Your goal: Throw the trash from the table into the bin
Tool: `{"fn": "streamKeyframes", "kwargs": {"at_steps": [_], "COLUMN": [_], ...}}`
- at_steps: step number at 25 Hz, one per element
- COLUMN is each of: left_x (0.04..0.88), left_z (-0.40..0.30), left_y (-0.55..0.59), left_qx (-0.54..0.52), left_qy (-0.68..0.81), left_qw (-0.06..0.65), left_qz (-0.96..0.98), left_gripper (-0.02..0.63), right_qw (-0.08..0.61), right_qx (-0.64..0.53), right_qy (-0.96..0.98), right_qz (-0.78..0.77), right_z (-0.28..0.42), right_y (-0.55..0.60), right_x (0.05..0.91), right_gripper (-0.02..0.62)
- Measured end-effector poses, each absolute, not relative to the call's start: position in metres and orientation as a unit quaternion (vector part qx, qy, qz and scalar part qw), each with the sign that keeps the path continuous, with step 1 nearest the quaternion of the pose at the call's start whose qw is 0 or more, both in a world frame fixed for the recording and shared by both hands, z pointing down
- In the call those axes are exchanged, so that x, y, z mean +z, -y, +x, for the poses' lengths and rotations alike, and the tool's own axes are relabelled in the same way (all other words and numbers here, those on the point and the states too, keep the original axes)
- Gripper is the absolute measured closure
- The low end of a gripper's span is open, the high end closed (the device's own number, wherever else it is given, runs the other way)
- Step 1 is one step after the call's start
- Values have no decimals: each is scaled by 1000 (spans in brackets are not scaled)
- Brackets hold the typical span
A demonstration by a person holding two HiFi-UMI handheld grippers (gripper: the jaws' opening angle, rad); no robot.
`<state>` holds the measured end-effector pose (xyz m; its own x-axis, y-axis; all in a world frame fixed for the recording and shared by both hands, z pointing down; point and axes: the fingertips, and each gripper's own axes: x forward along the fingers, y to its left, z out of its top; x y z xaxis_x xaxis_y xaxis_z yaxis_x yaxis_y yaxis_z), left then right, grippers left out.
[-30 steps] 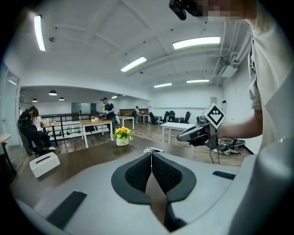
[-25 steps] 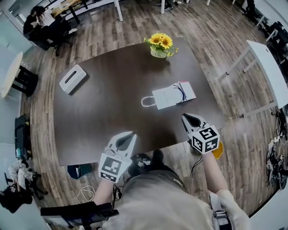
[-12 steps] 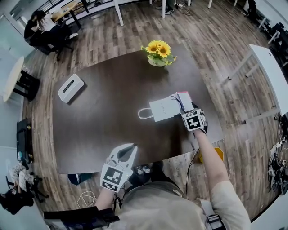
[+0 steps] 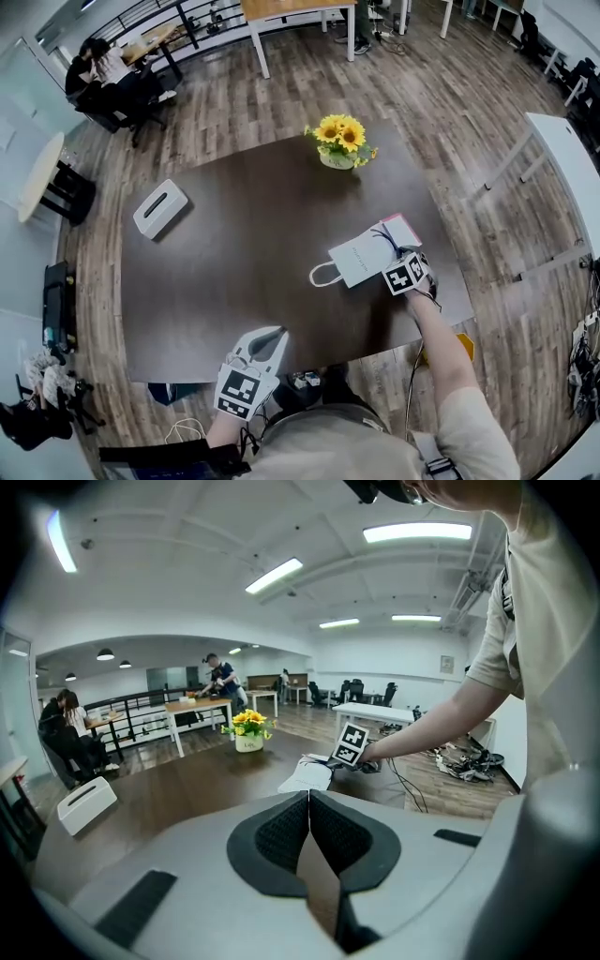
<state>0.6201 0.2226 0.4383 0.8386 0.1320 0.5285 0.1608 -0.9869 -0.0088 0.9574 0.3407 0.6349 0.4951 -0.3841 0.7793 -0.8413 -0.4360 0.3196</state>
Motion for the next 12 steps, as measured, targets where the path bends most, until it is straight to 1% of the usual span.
{"fn": "streamKeyframes", "kwargs": {"at_steps": [1, 2, 7, 12], "left_x": [439, 439, 431, 420], "left_z": [621, 622, 624, 615], "left_y": [-222, -222, -218, -214], "left_qx": [-274, -275, -270, -259], "left_qy": [76, 77, 76, 69], "left_qw": [26, 26, 30, 35], "left_qz": [-958, -958, -959, -963], "left_gripper": [592, 592, 592, 592], "right_qw": [359, 356, 298, 245], "right_qx": [318, 320, 336, 327], "right_qy": [391, 392, 390, 387], "right_qz": [786, 786, 804, 827], "right_z": [960, 962, 968, 961], "right_y": [-340, -340, -343, -346], "right_x": [634, 633, 613, 581], "right_gripper": [571, 577, 580, 580]}}
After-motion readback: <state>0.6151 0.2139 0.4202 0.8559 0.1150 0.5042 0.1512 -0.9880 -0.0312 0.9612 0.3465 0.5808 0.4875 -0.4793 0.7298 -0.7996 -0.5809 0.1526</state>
